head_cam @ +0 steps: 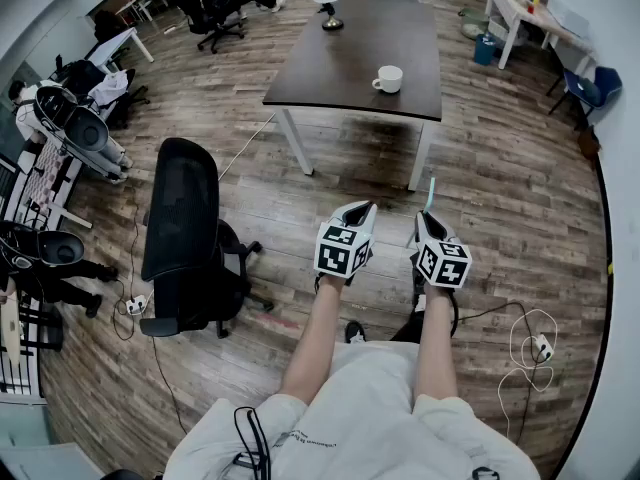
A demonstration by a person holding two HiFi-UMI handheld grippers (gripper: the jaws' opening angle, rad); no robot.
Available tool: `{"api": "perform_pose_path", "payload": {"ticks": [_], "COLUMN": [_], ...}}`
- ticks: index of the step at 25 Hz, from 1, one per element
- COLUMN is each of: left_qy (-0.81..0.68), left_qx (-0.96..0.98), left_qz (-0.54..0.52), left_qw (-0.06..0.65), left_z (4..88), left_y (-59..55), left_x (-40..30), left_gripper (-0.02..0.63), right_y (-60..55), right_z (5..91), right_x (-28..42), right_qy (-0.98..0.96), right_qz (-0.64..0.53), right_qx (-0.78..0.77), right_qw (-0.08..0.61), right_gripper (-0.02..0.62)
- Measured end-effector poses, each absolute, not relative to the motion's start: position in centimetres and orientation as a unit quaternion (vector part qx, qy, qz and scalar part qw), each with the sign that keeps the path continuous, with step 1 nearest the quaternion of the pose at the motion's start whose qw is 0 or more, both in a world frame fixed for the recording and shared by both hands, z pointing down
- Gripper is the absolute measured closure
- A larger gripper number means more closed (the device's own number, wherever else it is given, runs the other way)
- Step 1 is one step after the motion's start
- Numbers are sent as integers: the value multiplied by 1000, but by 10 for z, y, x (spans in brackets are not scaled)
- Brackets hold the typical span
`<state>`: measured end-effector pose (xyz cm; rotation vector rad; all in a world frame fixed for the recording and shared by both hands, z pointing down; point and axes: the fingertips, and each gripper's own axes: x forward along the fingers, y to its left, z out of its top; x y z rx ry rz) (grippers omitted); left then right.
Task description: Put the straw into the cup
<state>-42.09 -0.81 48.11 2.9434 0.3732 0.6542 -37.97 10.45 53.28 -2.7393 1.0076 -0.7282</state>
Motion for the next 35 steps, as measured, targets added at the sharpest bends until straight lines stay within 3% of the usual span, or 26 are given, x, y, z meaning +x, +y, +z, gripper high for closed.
{"api": "perform_pose_path", "payload": {"ticks": [9,18,25,29,35], "left_qy": [110,22,17,-1,-16], "left_qx": [967,977,981,984,979], "left_qz": [219,163,181,170,192], "left_qw": [74,133,72,57,65], "left_z": [494,421,427,421,450], "left_y": [11,-13,7,13,27], "left_x": [-379,-226,-195,-183,-176], "left_gripper": [606,606,606,606,606], "right_y": [117,49,58,59,70], "right_z": [555,541,504,478,481], "right_x": [-340,-195,-155,-133,-124], "right_qy": [349,411,460,488,512], "right_qz": [-264,-311,-259,-227,-223], "right_qx": [-896,-848,-849,-842,-829], "right_qw": [71,122,26,50,33], "right_gripper": [549,549,549,548,548]}}
